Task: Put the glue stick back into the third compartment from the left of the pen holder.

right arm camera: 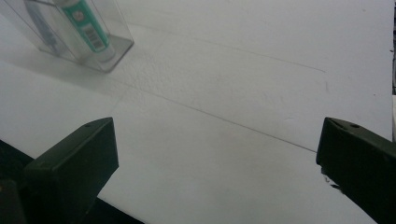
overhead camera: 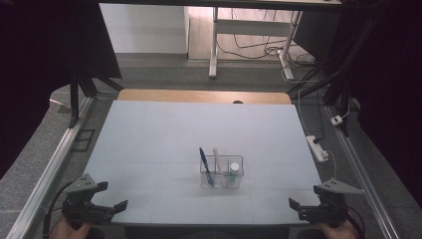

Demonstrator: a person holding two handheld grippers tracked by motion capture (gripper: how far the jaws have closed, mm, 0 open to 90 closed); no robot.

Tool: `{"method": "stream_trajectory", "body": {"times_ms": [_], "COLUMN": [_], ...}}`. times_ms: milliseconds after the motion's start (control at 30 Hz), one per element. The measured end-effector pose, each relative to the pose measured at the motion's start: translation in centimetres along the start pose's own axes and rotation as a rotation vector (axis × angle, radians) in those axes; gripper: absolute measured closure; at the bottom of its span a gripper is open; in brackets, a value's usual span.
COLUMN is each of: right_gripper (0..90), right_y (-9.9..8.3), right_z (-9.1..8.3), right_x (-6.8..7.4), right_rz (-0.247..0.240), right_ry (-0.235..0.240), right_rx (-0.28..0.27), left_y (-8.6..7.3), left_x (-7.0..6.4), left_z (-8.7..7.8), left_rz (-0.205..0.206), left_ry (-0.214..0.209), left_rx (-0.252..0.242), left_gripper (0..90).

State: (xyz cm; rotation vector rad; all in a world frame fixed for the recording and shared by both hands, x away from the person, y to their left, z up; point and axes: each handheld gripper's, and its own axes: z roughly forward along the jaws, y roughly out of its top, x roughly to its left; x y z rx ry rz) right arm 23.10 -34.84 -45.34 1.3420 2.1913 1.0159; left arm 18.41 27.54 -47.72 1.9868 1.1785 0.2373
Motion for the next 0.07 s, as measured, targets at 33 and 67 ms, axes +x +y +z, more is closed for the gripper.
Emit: {"method": "stream_trajectory", "body": {"times_ms": [33, 67], "right_gripper": [0.0, 0.0], "right_y": [0.0, 0.01], "right_z": [0.12, 0.19], "right_x": [0.09, 0.18], "right_rz": [-0.01, -0.016], "right_ry": [-0.005, -0.01], "right_rx": [0.008, 0.017], "left_y": [0.01, 0.05], "left_x": [0.01, 0.02], "left_z": [-0.01, 0.0], "left_rz": [0.0, -0.002], "left_ry": [-0.002, -0.003], "left_rx": [-0.002, -0.004], "left_gripper": [0.1, 0.1]}}
